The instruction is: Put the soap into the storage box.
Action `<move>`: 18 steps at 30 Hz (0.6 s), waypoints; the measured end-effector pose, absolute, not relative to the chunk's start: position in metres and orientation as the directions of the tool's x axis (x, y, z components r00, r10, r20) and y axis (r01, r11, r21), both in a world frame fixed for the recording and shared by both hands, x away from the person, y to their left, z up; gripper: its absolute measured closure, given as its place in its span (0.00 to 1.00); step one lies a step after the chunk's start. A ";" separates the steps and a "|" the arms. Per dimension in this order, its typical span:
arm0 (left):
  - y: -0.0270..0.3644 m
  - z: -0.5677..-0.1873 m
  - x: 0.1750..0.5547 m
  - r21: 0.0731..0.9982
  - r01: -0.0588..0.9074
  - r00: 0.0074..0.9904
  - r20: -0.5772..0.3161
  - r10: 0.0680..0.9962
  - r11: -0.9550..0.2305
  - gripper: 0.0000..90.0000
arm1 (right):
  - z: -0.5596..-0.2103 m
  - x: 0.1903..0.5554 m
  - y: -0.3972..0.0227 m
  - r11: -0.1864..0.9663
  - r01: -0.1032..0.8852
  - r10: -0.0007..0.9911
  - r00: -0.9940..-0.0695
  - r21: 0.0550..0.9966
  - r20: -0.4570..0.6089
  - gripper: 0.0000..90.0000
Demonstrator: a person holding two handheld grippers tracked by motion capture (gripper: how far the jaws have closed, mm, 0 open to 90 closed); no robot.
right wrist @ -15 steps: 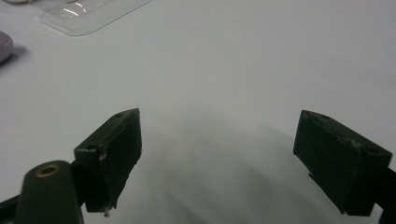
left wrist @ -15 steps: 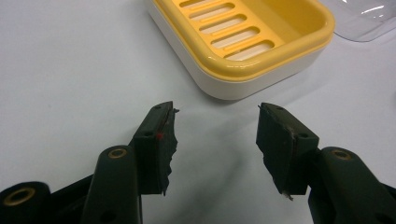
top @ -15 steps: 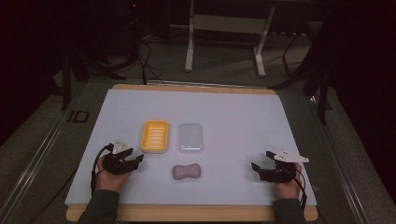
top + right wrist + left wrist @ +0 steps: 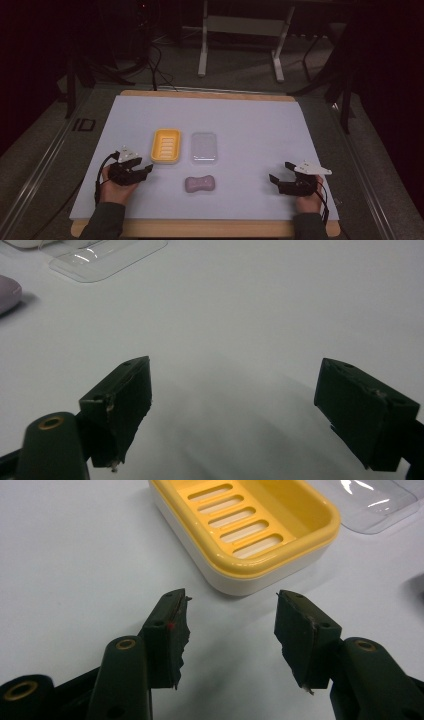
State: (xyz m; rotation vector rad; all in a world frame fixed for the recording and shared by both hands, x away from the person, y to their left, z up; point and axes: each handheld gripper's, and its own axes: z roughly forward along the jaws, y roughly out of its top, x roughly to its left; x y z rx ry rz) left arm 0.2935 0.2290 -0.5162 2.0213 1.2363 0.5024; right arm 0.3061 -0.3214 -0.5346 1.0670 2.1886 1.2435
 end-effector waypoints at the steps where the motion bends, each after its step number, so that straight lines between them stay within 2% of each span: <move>1: 0.229 -0.516 0.293 0.735 0.610 0.468 -0.033 0.883 -0.296 0.52 | -0.535 0.306 -0.322 0.311 0.417 0.779 -0.626 0.854 0.022 0.17; 18: 0.221 -0.503 0.295 0.717 0.602 0.510 -0.007 0.860 -0.351 0.52 | -0.534 0.305 -0.322 0.304 0.411 0.780 -0.625 0.860 0.023 0.17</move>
